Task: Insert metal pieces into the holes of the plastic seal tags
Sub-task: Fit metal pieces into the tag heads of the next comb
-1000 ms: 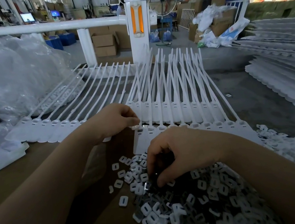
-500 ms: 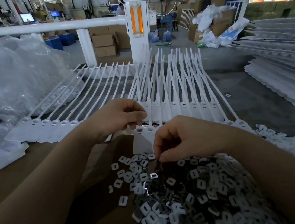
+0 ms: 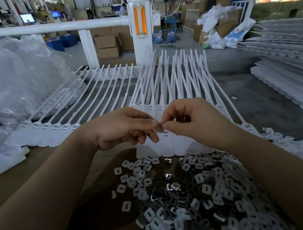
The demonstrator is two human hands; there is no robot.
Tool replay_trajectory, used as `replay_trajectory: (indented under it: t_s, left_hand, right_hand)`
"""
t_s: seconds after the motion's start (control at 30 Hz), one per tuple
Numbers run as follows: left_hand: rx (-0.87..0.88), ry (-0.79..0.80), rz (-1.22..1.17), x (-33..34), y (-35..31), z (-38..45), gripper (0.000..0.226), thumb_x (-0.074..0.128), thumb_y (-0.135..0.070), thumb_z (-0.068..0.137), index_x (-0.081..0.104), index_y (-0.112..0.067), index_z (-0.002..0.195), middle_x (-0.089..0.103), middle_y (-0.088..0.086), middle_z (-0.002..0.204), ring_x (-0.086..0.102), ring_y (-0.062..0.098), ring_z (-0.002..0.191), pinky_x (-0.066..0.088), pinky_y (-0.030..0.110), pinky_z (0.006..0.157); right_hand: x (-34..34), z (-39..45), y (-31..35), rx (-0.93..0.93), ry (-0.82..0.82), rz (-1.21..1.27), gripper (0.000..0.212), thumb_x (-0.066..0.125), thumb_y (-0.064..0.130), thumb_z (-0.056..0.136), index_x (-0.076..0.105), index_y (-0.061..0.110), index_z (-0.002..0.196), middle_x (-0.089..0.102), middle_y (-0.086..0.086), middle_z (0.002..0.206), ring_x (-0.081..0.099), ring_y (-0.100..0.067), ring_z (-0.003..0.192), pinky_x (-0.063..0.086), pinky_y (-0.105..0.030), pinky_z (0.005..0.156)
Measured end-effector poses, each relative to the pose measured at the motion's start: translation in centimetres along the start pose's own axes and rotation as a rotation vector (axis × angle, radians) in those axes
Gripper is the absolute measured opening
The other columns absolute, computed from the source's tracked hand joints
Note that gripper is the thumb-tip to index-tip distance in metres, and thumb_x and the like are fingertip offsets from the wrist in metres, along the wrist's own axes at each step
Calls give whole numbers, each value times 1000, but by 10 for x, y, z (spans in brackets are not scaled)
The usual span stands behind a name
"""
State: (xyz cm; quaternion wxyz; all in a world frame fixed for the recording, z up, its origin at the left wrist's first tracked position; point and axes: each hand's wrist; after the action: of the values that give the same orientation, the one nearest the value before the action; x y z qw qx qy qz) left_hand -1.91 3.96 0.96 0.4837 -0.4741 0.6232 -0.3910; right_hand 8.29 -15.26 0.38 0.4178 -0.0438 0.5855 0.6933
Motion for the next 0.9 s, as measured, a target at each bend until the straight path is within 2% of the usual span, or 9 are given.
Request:
replay_trajectory:
  t_s: [0.07, 0.2, 0.3, 0.47, 0.67, 0.83, 0.9]
  left_hand:
    - [17, 23, -27, 2, -2, 0, 19, 67, -32, 83, 78, -19, 90, 72, 5, 86, 56, 6, 61, 43, 16, 56]
    - [23, 15, -55, 4, -2, 1, 17, 73, -29, 77, 75, -16, 87, 71, 4, 81, 55, 6, 59, 43, 15, 54]
    - [36, -20, -41, 5, -2, 1, 9, 79, -25, 76, 75, -19, 81, 70, 1, 78, 55, 6, 59, 44, 15, 54]
    - [80, -81, -51, 5, -5, 1, 10, 79, -30, 65, 76, -24, 72, 70, -3, 74, 54, 4, 59, 45, 13, 56]
    - [119, -104, -45, 4, -5, 2, 18, 84, -32, 58, 76, -24, 72, 70, -4, 71, 56, 4, 58, 46, 14, 56]
    - [129, -99, -13, 6, -4, 2, 22, 84, -34, 58, 77, -21, 74, 71, -2, 73, 57, 3, 60, 46, 14, 56]
    - [128, -117, -26, 6, -5, 2, 22, 80, -39, 61, 77, -23, 75, 72, -1, 76, 57, 5, 61, 46, 15, 57]
  right_hand:
    - [0, 0, 0, -27, -37, -14, 15, 70, 15, 86, 69, 28, 80, 64, 19, 68, 44, -5, 53, 40, -15, 50]
    - [2, 0, -1, -62, -73, -37, 14, 72, 17, 84, 70, 31, 79, 65, 14, 73, 45, -2, 57, 40, -12, 54]
    - [3, 0, -2, -28, -86, -32, 14, 73, 16, 84, 71, 30, 83, 65, 16, 72, 46, 0, 56, 41, -11, 55]
    - [2, 1, -2, 47, -127, 7, 12, 68, 18, 88, 69, 28, 82, 63, 23, 68, 50, 2, 55, 43, -11, 54]
    - [2, 1, -1, 90, -96, 54, 6, 68, 19, 89, 71, 20, 84, 66, 12, 68, 53, 1, 57, 44, -13, 56]
    - [5, 2, -2, 124, -57, 39, 10, 64, 17, 91, 69, 19, 81, 63, 10, 67, 55, -1, 61, 46, -15, 60]
    - [5, 2, -2, 139, -48, 49, 12, 62, 18, 92, 68, 18, 81, 63, 3, 71, 54, -7, 63, 46, -18, 61]
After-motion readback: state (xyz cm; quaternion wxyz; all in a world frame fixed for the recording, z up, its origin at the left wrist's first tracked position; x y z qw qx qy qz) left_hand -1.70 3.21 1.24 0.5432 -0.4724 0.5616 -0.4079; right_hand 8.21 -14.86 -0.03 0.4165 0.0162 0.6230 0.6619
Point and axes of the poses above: each hand's wrist, its own z-axis towards the middle knuckle, its own x-axis out of the palm, y = z × x
